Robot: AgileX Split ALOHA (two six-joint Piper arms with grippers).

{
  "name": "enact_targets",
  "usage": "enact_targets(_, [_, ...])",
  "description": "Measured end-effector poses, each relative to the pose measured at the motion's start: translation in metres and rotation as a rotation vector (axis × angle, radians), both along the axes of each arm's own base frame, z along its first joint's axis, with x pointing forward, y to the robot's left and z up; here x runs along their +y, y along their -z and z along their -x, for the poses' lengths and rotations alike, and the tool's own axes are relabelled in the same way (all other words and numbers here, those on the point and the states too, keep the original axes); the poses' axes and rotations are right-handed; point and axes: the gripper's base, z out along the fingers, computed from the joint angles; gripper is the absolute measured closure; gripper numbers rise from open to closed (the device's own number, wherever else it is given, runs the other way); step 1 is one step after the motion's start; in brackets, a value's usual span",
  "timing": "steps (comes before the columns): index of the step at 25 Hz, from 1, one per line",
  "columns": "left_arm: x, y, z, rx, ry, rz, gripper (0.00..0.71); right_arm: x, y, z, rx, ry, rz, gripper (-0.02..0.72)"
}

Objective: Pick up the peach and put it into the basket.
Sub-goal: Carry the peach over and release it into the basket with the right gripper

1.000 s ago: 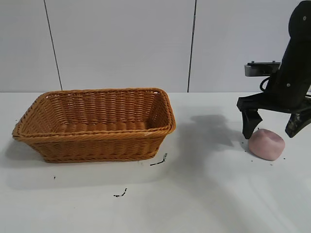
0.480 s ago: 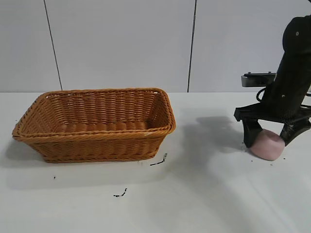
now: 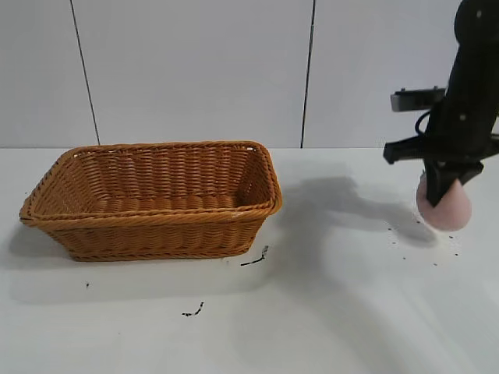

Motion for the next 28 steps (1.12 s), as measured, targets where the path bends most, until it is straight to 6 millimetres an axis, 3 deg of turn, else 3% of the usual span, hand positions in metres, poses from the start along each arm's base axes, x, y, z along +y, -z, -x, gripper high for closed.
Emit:
enact_targets(3, [0.000,0.000,0.000,0.000,0.000,0.000,0.017,0.013,-0.020,-0.002,-0.046,-0.030,-0.009,0.719])
enact_targets(7, [0.000,0.000,0.000,0.000,0.000,0.000,0.017,0.048,-0.043,-0.001,-0.115,-0.107,-0.020,0.719])
enact_targets(11, [0.000,0.000,0.000,0.000,0.000,0.000,0.017,0.098,-0.056,0.009,-0.169,-0.220,-0.039,0.719])
enact_targets(15, [0.000,0.000,0.000,0.000,0.000,0.000,0.017,0.155,-0.054,0.025,-0.183,-0.350,-0.059,0.719])
enact_targets(18, [0.000,0.000,0.000,0.000,0.000,0.000,0.017,0.195,-0.039,0.032,-0.191,-0.433,-0.075,0.719])
enact_targets(22, [0.000,0.000,0.000,0.000,0.000,0.000,0.017,0.240,0.001,0.033,-0.170,-0.513,-0.079,0.719])
enact_targets(28, [0.000,0.000,0.000,0.000,0.000,0.000,0.017,0.277,0.075,0.022,-0.154,-0.556,-0.075,0.719])
